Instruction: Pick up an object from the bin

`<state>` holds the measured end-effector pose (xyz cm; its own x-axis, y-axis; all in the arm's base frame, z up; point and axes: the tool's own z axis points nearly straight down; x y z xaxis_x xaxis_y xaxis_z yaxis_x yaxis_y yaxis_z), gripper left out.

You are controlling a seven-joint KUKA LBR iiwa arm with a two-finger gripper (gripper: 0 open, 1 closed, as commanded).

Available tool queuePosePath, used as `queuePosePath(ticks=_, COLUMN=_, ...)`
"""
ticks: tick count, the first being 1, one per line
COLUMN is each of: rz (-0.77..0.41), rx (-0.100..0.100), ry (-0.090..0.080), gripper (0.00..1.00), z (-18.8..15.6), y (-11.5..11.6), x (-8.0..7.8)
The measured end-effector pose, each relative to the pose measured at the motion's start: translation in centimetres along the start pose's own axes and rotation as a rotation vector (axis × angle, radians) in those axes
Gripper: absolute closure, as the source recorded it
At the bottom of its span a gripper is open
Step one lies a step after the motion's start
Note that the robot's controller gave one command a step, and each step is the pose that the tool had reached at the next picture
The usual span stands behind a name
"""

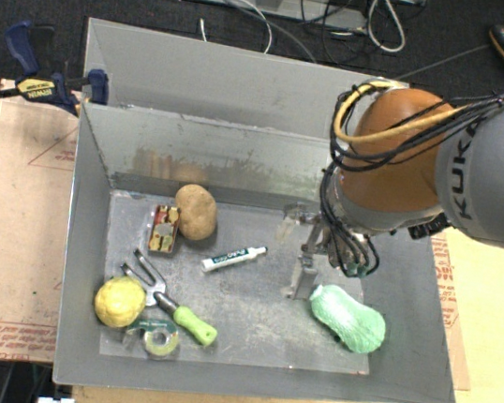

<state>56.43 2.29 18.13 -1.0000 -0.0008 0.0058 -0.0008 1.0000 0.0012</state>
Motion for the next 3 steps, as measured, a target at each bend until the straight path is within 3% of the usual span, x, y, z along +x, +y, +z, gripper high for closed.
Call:
queuePosePath(ticks=1, rz=0.001, rx=0.000, ry=-0.007, gripper=0.00, z=-0.3, y=0.0, x=-0.2)
queuePosePath(ticks=2, rz=-0.115, rx=0.000, ry=-0.011, gripper=0.00, z=6.4, y=2.8, x=-2.9)
queuePosePath(ticks=3, rz=-0.095, rx=-0.001, ry=-0.007, gripper=0.00, z=7.8, y=3.5, x=-3.5)
